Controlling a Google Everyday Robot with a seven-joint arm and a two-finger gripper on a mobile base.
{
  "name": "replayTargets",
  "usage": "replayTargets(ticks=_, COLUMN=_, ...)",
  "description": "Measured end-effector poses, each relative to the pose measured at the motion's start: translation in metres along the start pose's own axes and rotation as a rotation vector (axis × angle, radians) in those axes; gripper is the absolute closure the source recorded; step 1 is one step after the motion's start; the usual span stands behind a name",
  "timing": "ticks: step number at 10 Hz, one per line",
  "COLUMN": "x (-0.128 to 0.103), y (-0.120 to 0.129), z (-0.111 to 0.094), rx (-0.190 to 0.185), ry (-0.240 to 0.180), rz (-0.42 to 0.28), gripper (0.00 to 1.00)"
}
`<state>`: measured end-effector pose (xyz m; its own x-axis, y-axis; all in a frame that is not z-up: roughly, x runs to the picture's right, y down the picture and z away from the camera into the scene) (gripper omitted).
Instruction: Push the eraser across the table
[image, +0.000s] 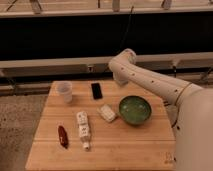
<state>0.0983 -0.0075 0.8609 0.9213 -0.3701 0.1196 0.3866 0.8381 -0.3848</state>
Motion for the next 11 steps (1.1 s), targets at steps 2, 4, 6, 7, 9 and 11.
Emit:
replayTargets(ticks=2, x=0.002, y=-0.002, z=0.006, rx=-0.003, ry=0.000, rz=-0.004, gripper=0.98)
replayTargets(ticks=4, x=-0.008, y=-0.010, z=0.021, rx=-0.009, ry=-0.007, rz=-0.025, gripper=0.98)
replayTargets(ticks=6, x=-0.011, y=-0.014, z=0.030, rx=-0.011, ry=-0.010, rz=-0.037, gripper=0.98)
replayTargets(ticks=7, x=-0.009, y=-0.016, z=0.034, rx=-0.012, ry=-0.012, rz=-0.043, gripper=0.98)
replayTargets(ticks=9, x=-0.017, y=-0.018, z=0.048, rx=-0.026, ry=-0.026, rz=-0.060, gripper=0.98)
replayTargets(ticks=11, x=-0.021, y=-0.018, z=0.062, rx=-0.034, ry=-0.037, rz=-0.075, gripper=0.98)
